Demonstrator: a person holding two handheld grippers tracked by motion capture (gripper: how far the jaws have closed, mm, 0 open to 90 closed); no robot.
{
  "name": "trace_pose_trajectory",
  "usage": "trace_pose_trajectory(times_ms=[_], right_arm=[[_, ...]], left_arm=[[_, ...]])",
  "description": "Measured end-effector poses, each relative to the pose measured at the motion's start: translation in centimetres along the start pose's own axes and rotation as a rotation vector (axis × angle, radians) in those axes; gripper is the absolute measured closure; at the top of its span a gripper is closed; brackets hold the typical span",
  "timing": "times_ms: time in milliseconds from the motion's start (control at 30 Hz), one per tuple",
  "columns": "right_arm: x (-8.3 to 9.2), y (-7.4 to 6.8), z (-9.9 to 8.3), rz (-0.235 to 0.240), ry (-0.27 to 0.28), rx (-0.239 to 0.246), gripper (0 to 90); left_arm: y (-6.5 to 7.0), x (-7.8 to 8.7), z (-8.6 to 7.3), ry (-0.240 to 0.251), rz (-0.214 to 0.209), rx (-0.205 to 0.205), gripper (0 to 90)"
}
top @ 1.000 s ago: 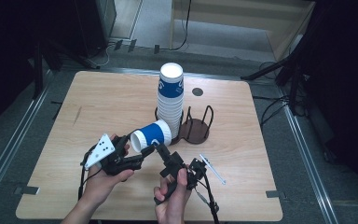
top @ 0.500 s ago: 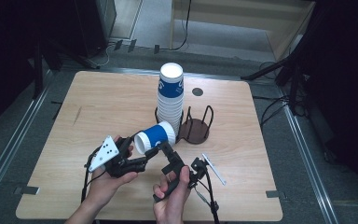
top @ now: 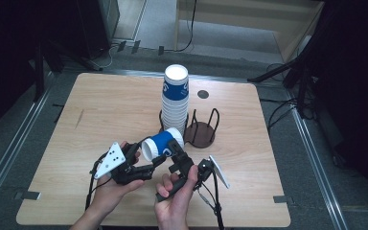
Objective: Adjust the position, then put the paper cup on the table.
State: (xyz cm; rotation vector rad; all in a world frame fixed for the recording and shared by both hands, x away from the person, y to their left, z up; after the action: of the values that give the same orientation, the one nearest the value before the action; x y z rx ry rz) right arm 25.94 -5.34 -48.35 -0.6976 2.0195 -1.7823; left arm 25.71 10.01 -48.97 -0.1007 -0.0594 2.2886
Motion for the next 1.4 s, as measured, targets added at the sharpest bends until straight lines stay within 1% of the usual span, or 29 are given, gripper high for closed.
trace_pose_trajectory(times_ms=[100, 133, 200, 233, 333, 500, 567, 667, 867, 900, 967, 1033, 1067, 1100, 1167, 1200, 1267, 1300, 1333, 1367, 1400], right_arm=[[-0.3, 0.0, 0.0, 0.002, -0.002, -0.001, 0.0], [-0.4, 0.1, 0.1, 0.009, -0.010, -0.006, 0.0], [-0.5, 0.3, 0.2, 0.005, -0.019, -0.016, 0.0], [-0.6, 0.2, 0.1, 0.026, -0.037, -0.019, 0.0], [-0.6, 0.2, 0.1, 0.028, -0.034, -0.011, 0.0], [-1.0, 0.4, 0.3, 0.023, -0.042, -0.047, 0.0], [-1.0, 0.5, 0.4, 0.019, -0.041, -0.050, 0.0], [-1.1, 0.5, 0.5, 0.020, -0.042, -0.050, 0.0], [-1.3, 0.7, 0.9, 0.028, -0.046, -0.073, 0.0], [-1.2, 0.8, 1.0, 0.030, -0.050, -0.089, 2.7], [-1.1, 0.9, 1.1, 0.032, -0.042, -0.092, 6.3], [-1.0, 0.9, 1.2, 0.034, -0.040, -0.087, 7.2], [-0.9, 0.9, 1.2, 0.034, -0.035, -0.083, 9.3], [-0.8, 0.9, 1.3, 0.046, -0.028, -0.083, 11.1], [-0.8, 0.9, 1.3, 0.049, -0.027, -0.078, 11.7], [-0.8, 0.9, 1.2, 0.053, -0.024, -0.064, 12.3], [-0.8, 0.9, 1.2, 0.066, -0.022, -0.054, 12.8], [-0.9, 0.9, 1.2, 0.070, -0.021, -0.049, 13.1], [-0.9, 0.9, 1.2, 0.069, -0.017, -0.040, 13.3], [-0.9, 0.9, 1.3, 0.069, -0.005, -0.026, 13.5], [-0.9, 0.9, 1.3, 0.069, -0.005, -0.026, 13.5]], left_arm=[[0.2, 0.0, 0.0, -0.004, -0.010, -0.006, 27.3], [0.2, 0.0, 0.0, -0.002, -0.011, -0.004, 27.3], [0.4, -0.1, 0.0, -0.006, -0.016, -0.006, 27.3], [0.5, -0.1, 0.0, -0.002, -0.018, -0.006, 27.3], [0.6, -0.2, -0.1, -0.006, -0.027, -0.013, 27.3], [0.9, -0.3, -0.2, -0.009, -0.039, -0.020, 27.4], [0.9, -0.3, -0.2, -0.010, -0.042, -0.019, 27.4], [1.0, -0.3, -0.3, -0.017, -0.044, -0.030, 27.4], [1.1, -0.4, -0.3, -0.021, -0.050, -0.027, 27.4], [1.1, -0.4, -0.2, -0.019, -0.052, -0.028, 27.4], [1.2, -0.4, -0.3, -0.023, -0.053, -0.030, 27.4], [1.2, -0.4, -0.3, -0.025, -0.056, -0.027, 27.4], [1.2, -0.4, -0.2, -0.026, -0.058, -0.020, 27.3], [1.2, -0.3, -0.2, -0.028, -0.059, -0.018, 26.9], [1.1, -0.3, -0.2, -0.029, -0.061, -0.017, 26.7], [1.1, -0.3, -0.2, -0.028, -0.063, -0.021, 26.5], [1.0, -0.2, -0.2, -0.023, -0.064, -0.032, 26.2], [0.9, -0.2, -0.2, -0.024, -0.068, -0.026, 26.0], [0.9, -0.3, -0.2, -0.024, -0.072, -0.009, 25.9], [0.9, -0.2, -0.2, -0.028, -0.070, 0.000, 25.8], [1.0, -0.1, -0.2, -0.031, -0.071, 0.002, 25.8]])
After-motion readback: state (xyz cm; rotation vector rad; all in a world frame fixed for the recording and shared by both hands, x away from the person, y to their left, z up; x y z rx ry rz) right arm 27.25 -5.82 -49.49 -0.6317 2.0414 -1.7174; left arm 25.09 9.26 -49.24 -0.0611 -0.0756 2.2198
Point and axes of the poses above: each handheld gripper's, and its own axes: x roughly backward along the jaws, z roughly out of its top, y roughly to its right, the point moved 4 cm from there along -x, roughly forward along the jaws, and after that the axes turned 15 degrees about -x, right-handed, at the moved point
